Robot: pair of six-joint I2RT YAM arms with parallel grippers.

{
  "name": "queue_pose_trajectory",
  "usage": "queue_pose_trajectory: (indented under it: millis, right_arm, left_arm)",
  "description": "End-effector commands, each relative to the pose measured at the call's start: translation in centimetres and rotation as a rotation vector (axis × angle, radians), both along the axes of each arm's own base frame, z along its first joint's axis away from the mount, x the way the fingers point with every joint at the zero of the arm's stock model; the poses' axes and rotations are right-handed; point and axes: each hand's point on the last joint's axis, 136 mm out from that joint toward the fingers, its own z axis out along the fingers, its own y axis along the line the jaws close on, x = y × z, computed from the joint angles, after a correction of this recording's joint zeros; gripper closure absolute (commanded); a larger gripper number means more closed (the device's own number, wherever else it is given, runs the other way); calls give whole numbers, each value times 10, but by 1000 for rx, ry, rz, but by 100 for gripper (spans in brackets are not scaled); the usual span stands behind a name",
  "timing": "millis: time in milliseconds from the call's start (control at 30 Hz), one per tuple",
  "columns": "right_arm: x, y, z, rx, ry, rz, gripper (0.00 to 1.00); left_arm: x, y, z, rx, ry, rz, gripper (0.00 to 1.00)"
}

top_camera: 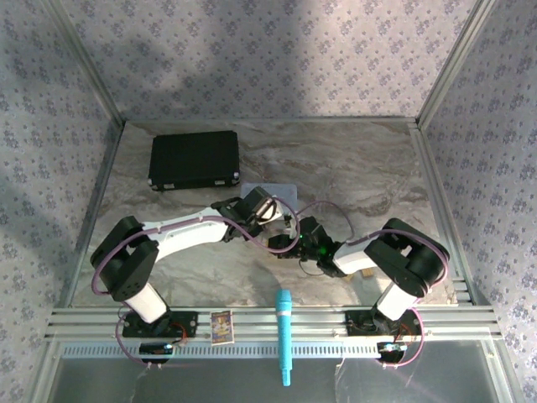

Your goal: Unlock a padlock with a key

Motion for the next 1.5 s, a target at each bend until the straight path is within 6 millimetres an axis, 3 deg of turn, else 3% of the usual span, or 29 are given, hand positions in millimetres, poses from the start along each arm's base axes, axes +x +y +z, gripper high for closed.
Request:
queue_pose_trajectory:
  millis: [0, 233, 400, 633, 833, 967, 1133, 1467]
  right_arm:
    - [-11, -26, -53, -80, 222, -159, 96]
    - [-8, -26, -67, 5, 265, -294, 97]
    - [-10, -47, -75, -13, 269, -383, 98]
    - [-14, -59, -79, -85, 297, -390, 98]
    - [-6, -59, -69, -31, 262, -404, 98]
    - [3, -48, -56, -8, 218, -383, 99]
    - [12, -58, -44, 22, 187, -428, 99]
    - [28, -60, -19, 53, 128, -445, 99]
  left_arm:
    - [-39, 12, -44, 74, 185, 13, 62]
    - [-52, 14, -54, 86, 226, 44, 63]
    - [-55, 16, -57, 87, 237, 60, 67]
    - [-59, 20, -66, 100, 259, 79, 68]
    - [-71, 17, -68, 87, 284, 61, 69]
    - [-73, 17, -72, 126, 270, 48, 69]
    - [-72, 19, -77, 154, 273, 55, 69]
    - [-74, 23, -85, 195, 277, 48, 69]
